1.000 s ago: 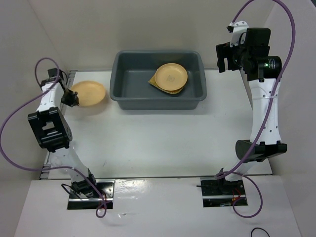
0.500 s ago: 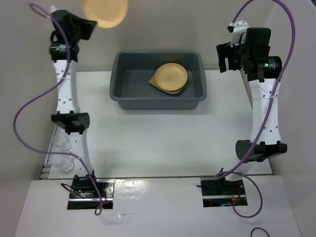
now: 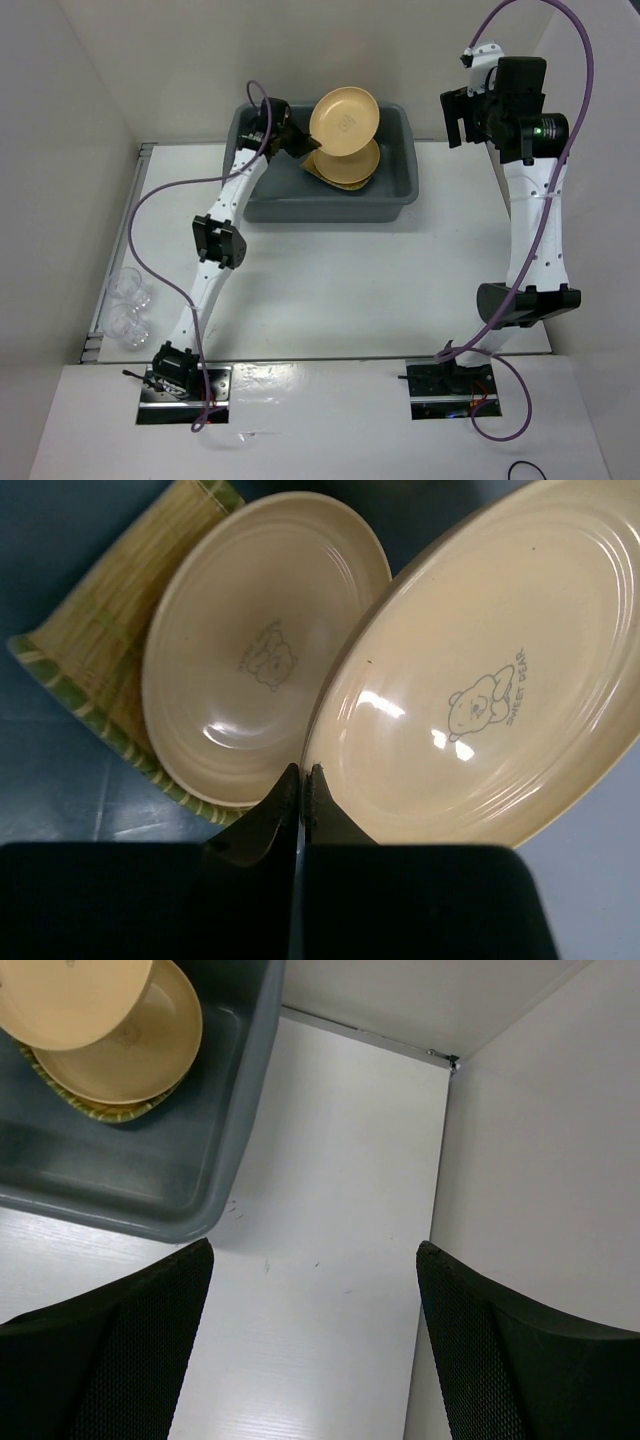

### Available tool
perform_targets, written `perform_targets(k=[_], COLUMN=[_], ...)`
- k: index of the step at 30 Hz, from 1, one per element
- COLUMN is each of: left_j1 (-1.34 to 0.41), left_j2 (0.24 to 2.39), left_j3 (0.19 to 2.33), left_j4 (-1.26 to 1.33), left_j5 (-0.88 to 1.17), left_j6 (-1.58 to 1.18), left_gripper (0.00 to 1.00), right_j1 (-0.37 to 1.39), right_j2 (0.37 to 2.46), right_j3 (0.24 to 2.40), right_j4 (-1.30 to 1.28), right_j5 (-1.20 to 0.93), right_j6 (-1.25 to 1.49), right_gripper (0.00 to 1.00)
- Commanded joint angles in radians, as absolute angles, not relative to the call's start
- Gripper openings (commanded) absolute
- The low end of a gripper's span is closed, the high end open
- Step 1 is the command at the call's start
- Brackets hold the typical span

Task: Place the mixed dishes into the plastic bin

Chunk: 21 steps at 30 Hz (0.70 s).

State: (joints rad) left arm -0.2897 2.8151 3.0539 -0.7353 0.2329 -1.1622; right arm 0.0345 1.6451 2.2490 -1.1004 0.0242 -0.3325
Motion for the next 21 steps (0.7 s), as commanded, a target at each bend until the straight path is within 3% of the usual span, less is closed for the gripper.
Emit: perform_targets(k=[1, 17, 20, 21], left_j1=[-0.281, -0.301, -0.301, -0.301], left_j2=[2.839, 2.982, 2.991, 2.991], left_j3=[3.137, 3.137, 3.137, 3.137], left_j4=[-0.608, -0.615, -0.633, -0.646], left_j5=[0.274, 0.293, 0.293, 0.293], left_j6=[-1.239, -1.264, -1.244, -1.244], left_gripper=[0.00, 0.00, 0.11, 0.20], right_j1=[0.031, 0.031, 0.031, 0.031], right_j2=[1.667, 1.678, 1.678, 1.678], right_j3=[2.253, 2.180, 2.180, 2.180], right_j4=[-1.057, -1.048, -1.048, -1.048], right_j5=[0.072, 0.146, 0.146, 0.146], right_j6=[-0.347, -0.365, -0.365, -0.365], right_gripper=[0.87, 0.87, 0.87, 0.87])
